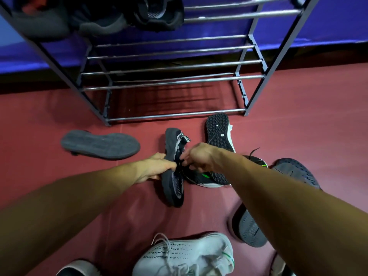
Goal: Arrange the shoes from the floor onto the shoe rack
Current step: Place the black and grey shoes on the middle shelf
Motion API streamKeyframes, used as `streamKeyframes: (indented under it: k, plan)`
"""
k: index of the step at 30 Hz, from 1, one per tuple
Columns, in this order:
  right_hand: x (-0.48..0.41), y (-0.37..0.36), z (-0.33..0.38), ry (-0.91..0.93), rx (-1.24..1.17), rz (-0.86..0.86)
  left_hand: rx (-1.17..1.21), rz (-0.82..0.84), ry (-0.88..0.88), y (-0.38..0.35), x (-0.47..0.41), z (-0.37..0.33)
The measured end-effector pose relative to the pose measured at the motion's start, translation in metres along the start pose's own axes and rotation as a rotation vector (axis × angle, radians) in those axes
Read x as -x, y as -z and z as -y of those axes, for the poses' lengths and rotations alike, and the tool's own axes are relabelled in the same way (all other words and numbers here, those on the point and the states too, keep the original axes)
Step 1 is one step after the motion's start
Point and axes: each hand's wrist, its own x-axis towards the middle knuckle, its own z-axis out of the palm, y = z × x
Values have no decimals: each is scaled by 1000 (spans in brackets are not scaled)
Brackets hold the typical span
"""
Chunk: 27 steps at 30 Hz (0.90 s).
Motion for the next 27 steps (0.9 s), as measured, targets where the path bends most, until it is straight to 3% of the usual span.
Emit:
streamKeyframes:
  k: [3,10,27]
  plan:
    - [0,0,10,40,108,-99,16,-46,15,11,-3,9]
    - [16,24,5,133,75,-366,215,92,-139,19,43,-17]
    - [78,50,31,493,-502,-116,501,179,-414,24,104,-73]
